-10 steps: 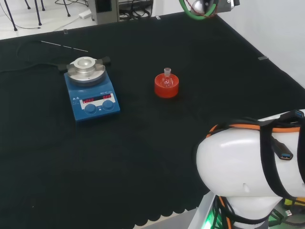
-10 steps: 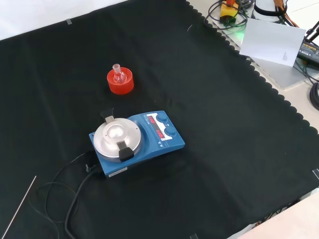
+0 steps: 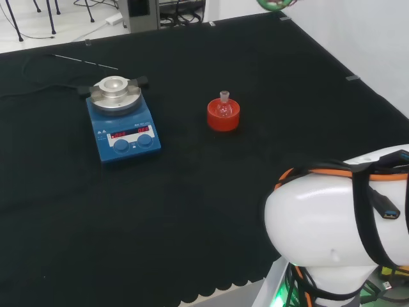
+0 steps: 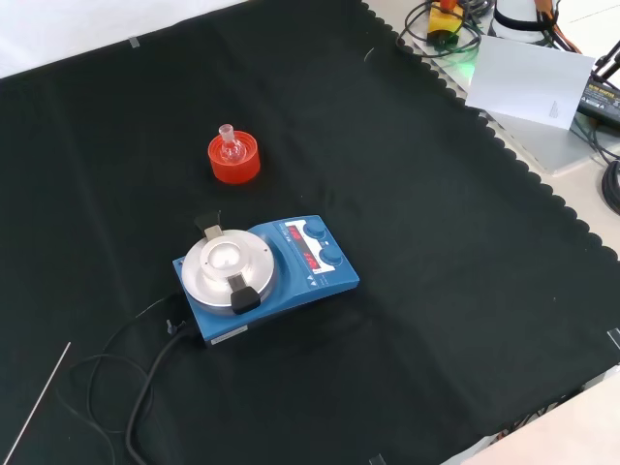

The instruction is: Pick up the round-bottom flask.

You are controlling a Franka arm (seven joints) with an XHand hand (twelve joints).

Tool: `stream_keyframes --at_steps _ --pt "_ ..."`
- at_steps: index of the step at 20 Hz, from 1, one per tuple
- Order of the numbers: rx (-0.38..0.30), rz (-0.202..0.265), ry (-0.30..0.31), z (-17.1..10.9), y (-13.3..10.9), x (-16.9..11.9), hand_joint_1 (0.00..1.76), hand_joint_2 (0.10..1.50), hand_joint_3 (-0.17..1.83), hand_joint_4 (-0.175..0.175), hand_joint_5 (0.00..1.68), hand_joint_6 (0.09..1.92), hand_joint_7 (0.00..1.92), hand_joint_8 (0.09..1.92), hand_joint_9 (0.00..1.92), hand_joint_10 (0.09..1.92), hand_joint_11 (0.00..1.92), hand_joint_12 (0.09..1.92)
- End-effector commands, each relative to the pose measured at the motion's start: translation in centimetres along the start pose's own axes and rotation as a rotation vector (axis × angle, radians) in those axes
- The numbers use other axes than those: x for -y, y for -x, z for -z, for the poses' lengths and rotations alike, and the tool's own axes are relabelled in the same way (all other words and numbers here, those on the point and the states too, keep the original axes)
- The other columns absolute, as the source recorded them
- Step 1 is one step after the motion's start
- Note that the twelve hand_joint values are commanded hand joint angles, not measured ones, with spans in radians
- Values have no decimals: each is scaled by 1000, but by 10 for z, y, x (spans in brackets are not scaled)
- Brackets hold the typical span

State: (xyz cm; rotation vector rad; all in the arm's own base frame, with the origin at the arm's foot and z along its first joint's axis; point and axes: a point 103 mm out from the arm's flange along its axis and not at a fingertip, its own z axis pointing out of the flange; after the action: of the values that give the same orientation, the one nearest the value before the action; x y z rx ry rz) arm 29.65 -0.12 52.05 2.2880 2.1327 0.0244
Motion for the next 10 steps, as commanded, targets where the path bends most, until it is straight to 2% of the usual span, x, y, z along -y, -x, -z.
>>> stream_keyframes --at_steps 1,8,10 --pt "133 26 15 52 -23 41 135 1319 310 -14 439 87 160 491 169 601 0 854" --pt "104 0 -5 37 -13 28 156 1313 276 -18 435 87 168 490 172 602 0 860" --pt "93 -9 -9 30 -11 23 228 1275 252 -20 424 87 176 495 177 605 0 864"
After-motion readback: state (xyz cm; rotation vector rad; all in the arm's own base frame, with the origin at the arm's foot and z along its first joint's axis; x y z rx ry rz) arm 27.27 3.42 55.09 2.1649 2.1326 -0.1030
